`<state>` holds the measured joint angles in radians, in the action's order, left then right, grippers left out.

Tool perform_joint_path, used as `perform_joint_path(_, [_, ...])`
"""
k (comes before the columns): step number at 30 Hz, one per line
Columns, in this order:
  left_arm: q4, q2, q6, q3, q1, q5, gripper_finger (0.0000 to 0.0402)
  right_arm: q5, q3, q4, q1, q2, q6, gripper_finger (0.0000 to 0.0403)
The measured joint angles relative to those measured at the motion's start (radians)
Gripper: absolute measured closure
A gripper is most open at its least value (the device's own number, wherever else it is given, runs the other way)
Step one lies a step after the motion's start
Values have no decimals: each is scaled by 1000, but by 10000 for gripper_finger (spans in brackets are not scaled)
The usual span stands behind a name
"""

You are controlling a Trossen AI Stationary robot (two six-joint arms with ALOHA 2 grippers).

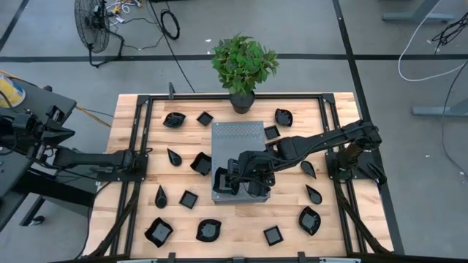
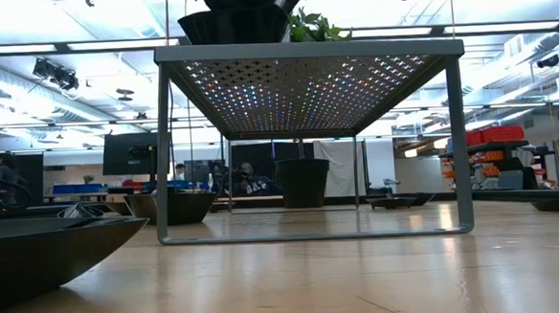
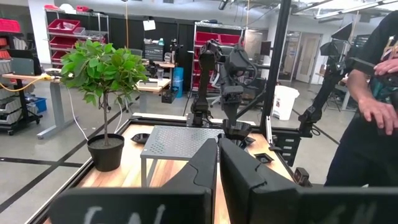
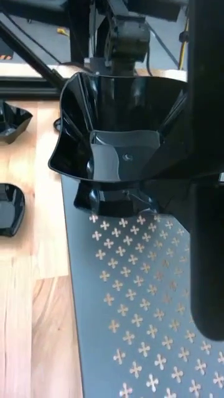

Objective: Pick & Place Mini shaped plates
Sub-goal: Stack the black bowl on top of the black bowl on the shelf

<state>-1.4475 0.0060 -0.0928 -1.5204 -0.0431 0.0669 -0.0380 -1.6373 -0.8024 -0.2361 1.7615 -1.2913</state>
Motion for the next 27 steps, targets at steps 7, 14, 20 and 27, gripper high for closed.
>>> perform_joint_path(7, [0,0,1,0,0,0,378,2,35,3,0,0,1,403])
perform_joint_path(14, [0,0,0,0,0,0,378,3,37,37,0,0,24,399])
perform_joint_path(20, [0,0,0,0,0,0,378,3,37,73,0,0,46,376])
perform_joint_path(27, [0,0,1,0,0,0,378,3,37,77,3,0,49,361])
